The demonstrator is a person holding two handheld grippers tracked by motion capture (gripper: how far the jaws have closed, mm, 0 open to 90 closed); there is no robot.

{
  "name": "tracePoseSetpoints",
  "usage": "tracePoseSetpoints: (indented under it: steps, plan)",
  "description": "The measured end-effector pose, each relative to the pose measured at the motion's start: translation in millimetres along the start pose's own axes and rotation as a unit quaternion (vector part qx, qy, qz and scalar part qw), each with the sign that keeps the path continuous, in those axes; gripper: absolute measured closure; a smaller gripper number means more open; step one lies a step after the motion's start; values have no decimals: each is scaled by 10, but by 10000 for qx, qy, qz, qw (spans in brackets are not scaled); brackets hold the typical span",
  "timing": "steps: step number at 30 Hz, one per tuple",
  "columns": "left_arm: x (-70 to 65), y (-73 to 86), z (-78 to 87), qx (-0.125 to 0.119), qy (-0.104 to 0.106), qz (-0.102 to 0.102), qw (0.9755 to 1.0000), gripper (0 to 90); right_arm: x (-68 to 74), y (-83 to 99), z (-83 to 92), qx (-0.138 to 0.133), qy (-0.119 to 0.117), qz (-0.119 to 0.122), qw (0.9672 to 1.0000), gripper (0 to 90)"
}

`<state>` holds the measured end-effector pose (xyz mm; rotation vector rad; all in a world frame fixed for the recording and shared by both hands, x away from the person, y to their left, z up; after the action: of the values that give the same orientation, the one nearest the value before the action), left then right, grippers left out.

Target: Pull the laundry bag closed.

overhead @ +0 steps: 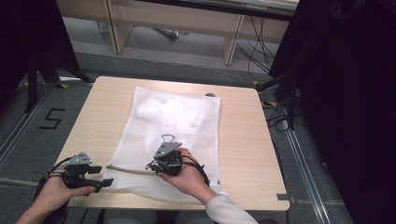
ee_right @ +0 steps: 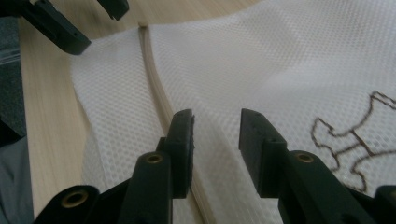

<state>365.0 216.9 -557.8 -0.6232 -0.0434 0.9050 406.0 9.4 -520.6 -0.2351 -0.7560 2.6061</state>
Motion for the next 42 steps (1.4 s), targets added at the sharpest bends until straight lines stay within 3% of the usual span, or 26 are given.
tracePoseSetpoints:
  steps: [7,10,14,16,17,26,28,33,39,42]
  plan:
    - [-4,4,-14,36,10,59,10000,245,112,-173,-122,36,-194,65,9998,692]
    - [-6,4,-8,44,27,-12,10000,245,161,-228,-197,70,-279,92,9995,707]
    - [-2,4,-10,46,0,9,10000,245,217,-336,-273,85,-392,231,9989,730]
    - [-2,8,-3,61,4,11,10000,246,255,-392,-301,117,-459,165,9987,738]
    - [-1,7,-1,54,1,12,10000,246,264,-432,-326,95,-466,267,9985,741]
    - [-1,15,0,79,8,0,10000,243,434,-664,-536,187,-703,315,9969,756]
    - [-8,8,-4,14,19,93,10000,243,474,-706,-590,209,-768,271,9965,758]
    - [10,27,3,66,79,21,9999,244,493,-782,-700,295,-791,396,9956,767]
    - [11,27,1,62,74,51,9999,243,512,-865,-792,364,-890,271,9950,768]
    - [2,23,-9,20,89,170,9998,244,527,-888,-845,397,-944,252,9944,767]
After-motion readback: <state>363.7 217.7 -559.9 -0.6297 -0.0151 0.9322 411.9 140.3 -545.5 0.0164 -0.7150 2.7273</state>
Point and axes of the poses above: each handheld gripper's, and its own axes: z roughly backward along the jaws, y roughly out of its underside, x roughly to its left, the point moved 8 cm from there along -z, roughly forward along the jaws, and after that the axes turned 13 degrees about x, right-handed, at the moved point
